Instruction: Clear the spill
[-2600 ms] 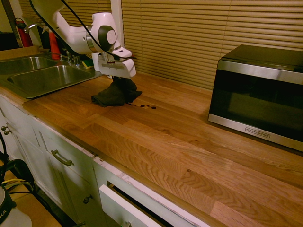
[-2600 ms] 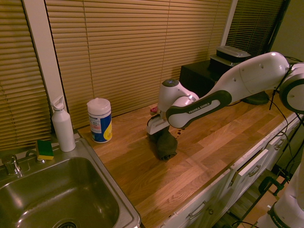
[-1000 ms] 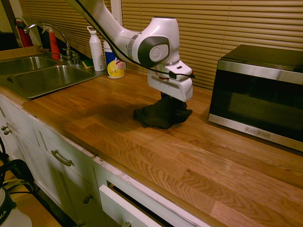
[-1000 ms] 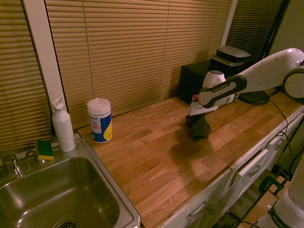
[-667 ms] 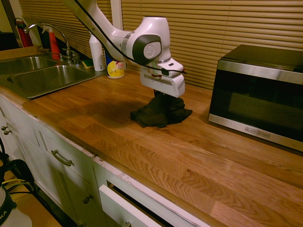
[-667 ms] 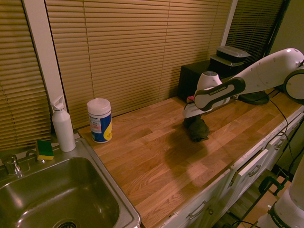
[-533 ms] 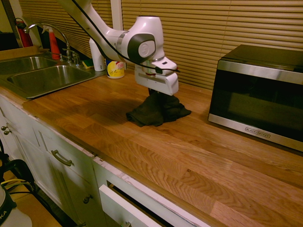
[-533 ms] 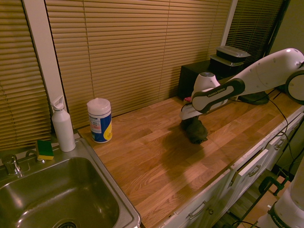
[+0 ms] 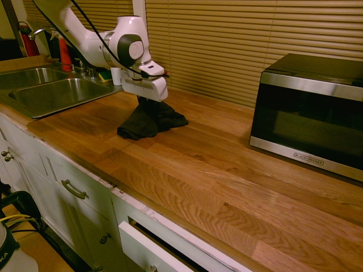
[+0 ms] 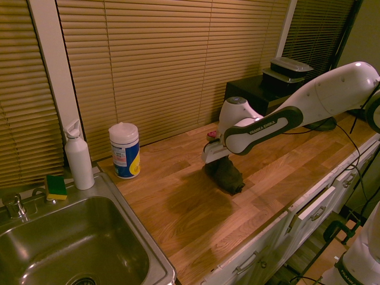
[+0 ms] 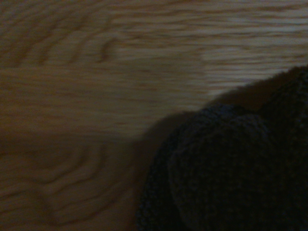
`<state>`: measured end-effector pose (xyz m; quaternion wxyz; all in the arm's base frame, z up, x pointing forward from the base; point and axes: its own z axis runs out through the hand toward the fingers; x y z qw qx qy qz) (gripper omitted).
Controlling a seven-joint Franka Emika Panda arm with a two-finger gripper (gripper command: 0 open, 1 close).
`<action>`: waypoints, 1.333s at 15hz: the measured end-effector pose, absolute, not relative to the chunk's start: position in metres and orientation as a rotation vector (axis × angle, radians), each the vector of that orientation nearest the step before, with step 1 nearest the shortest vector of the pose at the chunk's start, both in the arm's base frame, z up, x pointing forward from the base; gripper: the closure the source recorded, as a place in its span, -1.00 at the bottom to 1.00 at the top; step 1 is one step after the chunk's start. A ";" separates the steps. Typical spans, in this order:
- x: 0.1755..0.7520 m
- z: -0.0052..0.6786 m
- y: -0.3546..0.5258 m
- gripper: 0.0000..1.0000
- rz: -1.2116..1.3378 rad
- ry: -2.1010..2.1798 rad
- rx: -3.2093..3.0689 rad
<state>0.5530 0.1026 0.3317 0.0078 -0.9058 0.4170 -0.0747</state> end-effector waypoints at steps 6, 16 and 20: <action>0.535 0.332 0.194 1.00 -0.223 1.205 -2.887; 0.533 0.335 0.317 -1.00 -0.225 1.119 -2.952; 0.536 0.336 0.329 -1.00 -0.222 1.106 -2.958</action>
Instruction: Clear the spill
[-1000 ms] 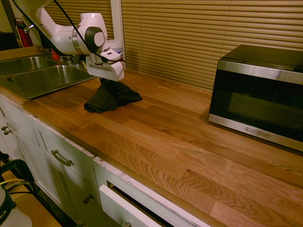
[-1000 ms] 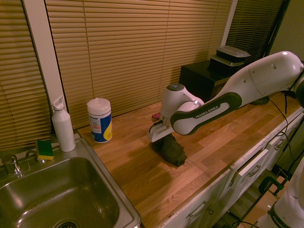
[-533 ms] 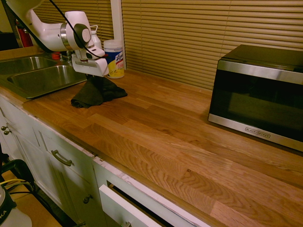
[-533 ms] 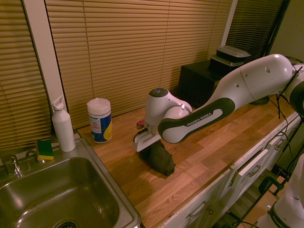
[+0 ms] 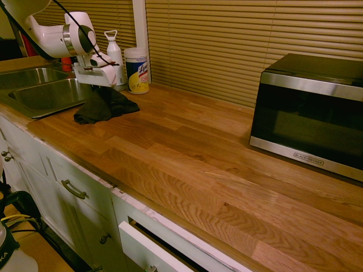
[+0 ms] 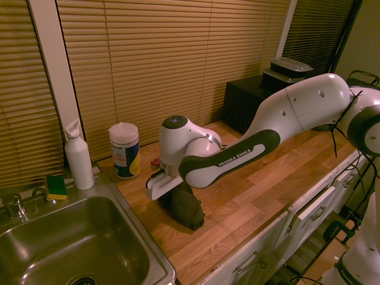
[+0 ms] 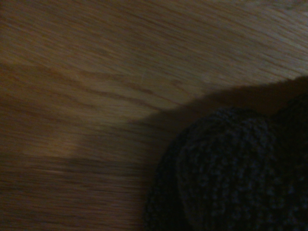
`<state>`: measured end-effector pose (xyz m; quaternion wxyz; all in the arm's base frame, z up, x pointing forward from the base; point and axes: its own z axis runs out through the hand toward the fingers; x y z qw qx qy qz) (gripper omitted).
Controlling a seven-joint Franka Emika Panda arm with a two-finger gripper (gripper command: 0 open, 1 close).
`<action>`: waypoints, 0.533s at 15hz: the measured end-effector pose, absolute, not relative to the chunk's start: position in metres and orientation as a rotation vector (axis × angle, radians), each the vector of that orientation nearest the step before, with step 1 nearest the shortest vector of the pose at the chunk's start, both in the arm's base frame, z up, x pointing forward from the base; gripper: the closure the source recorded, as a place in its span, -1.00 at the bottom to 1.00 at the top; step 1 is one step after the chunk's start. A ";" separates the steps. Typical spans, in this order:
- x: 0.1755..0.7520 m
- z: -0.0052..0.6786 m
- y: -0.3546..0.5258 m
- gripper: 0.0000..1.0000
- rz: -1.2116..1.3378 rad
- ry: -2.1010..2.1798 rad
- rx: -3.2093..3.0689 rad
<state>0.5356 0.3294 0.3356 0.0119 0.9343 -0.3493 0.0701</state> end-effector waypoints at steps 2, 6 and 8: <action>0.535 0.336 0.335 -1.00 0.220 -1.088 2.918; 0.533 0.340 0.343 -1.00 0.227 -1.101 2.920; 0.532 0.343 0.345 -1.00 0.232 -1.114 2.920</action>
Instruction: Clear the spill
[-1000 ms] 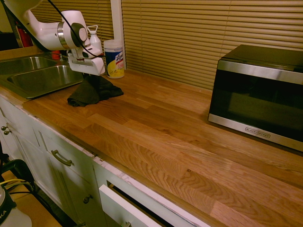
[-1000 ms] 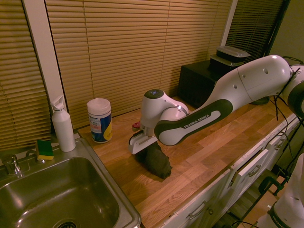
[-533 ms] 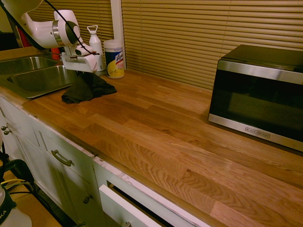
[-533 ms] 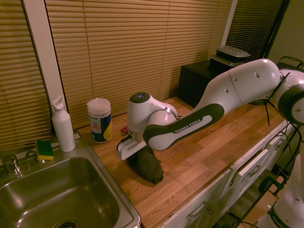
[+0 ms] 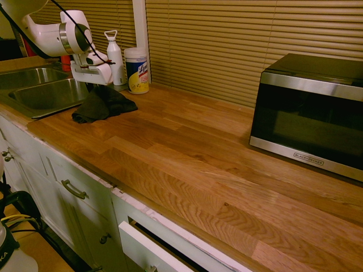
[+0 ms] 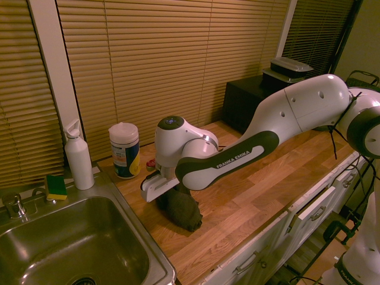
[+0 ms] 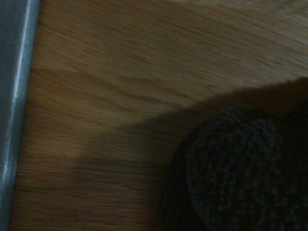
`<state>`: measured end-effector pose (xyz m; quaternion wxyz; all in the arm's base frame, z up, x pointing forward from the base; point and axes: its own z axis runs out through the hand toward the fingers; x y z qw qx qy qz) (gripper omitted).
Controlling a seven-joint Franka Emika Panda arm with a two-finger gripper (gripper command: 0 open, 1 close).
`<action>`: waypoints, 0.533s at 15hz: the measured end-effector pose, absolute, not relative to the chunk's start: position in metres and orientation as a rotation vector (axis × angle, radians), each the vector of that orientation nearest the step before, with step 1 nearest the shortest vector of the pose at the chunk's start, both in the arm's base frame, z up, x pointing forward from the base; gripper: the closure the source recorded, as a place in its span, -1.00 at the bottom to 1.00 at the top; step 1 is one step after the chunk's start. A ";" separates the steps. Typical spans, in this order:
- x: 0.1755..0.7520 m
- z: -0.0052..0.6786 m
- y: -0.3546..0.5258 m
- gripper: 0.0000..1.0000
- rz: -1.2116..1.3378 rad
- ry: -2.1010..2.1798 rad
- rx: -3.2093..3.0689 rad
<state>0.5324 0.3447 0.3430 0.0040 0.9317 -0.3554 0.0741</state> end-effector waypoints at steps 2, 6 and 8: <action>0.531 0.354 0.346 -1.00 0.249 -1.134 2.919; 0.517 0.396 0.352 -1.00 0.313 -1.161 2.912; 0.507 0.421 0.355 -1.00 0.351 -1.167 2.905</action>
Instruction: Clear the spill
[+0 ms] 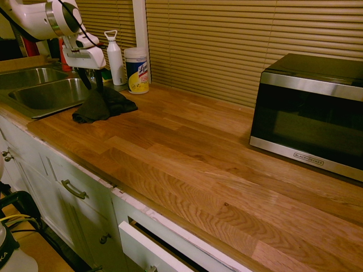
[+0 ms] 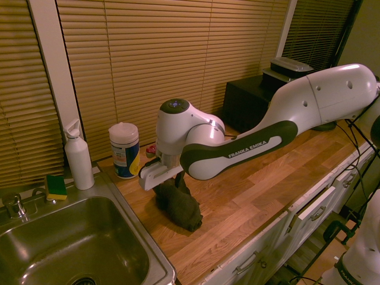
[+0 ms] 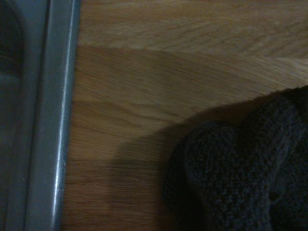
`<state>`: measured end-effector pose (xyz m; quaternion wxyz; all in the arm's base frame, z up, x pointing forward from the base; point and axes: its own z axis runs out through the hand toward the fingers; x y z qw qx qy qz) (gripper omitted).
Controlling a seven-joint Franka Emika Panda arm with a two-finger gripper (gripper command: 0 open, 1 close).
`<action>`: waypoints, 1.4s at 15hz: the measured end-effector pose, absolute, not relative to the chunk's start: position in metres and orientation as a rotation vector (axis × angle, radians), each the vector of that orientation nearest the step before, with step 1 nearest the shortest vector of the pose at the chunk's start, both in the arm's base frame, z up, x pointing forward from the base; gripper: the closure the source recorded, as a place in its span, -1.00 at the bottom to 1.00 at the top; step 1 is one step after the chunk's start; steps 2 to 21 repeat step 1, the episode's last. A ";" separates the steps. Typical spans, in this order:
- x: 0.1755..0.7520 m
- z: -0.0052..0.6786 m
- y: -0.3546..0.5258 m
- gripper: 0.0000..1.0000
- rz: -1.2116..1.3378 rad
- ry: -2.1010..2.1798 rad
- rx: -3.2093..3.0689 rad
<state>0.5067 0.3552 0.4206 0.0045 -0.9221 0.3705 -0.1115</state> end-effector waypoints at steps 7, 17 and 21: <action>0.502 0.433 0.356 -1.00 -0.364 1.162 -2.883; 0.502 0.433 0.356 -1.00 -0.364 1.162 -2.883; 0.502 0.433 0.356 -1.00 -0.364 1.162 -2.883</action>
